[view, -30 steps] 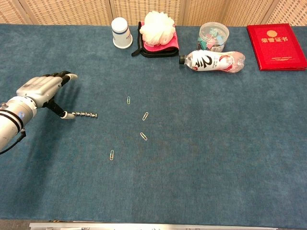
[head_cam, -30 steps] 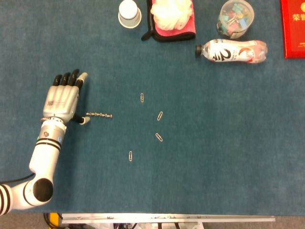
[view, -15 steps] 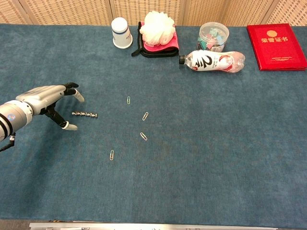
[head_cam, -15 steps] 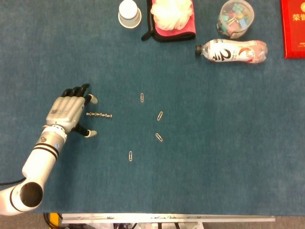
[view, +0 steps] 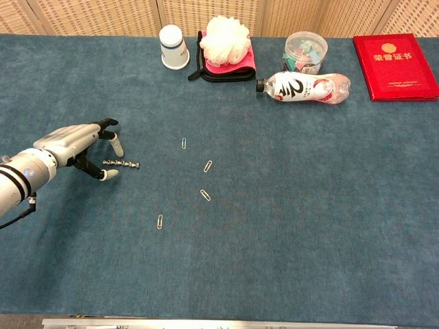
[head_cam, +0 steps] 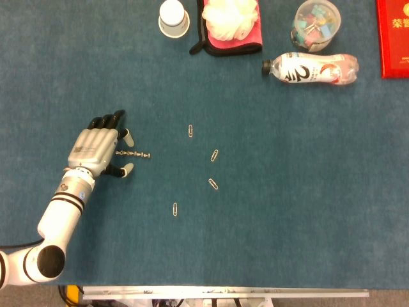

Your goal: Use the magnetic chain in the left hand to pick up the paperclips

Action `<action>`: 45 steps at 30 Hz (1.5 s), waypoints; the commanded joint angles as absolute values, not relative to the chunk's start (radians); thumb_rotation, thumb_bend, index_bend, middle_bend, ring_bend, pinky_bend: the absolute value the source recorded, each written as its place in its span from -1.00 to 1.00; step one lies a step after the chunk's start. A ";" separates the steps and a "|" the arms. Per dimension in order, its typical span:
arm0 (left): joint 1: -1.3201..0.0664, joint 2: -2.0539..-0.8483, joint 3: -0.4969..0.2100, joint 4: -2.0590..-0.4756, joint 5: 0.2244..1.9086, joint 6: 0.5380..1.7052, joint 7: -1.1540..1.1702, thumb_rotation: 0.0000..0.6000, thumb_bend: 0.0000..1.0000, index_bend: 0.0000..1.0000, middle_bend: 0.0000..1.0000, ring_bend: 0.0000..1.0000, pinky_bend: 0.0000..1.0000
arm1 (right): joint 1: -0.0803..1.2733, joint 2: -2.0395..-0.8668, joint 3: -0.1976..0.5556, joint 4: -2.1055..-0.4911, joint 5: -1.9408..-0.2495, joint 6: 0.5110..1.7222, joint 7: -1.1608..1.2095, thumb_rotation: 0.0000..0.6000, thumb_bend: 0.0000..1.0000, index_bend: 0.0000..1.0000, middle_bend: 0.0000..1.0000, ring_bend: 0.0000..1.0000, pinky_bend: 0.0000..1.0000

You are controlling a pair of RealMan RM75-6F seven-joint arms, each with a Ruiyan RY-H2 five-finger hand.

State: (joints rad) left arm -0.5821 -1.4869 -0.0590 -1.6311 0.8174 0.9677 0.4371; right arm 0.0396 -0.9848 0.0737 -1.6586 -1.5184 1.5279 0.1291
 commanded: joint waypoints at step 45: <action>-0.583 -1.475 0.012 -1.679 0.922 1.106 0.706 1.00 -0.26 -0.29 -1.00 -1.00 -0.90 | 0.040 -0.984 0.074 -1.661 -1.517 1.526 0.127 1.00 -1.00 -0.94 -0.84 -0.88 -0.34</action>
State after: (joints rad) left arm -0.5825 -1.4760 0.0137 -1.6770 0.9237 1.1081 0.7076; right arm 0.0402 -0.9845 0.0743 -1.6607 -1.5172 1.5258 0.1269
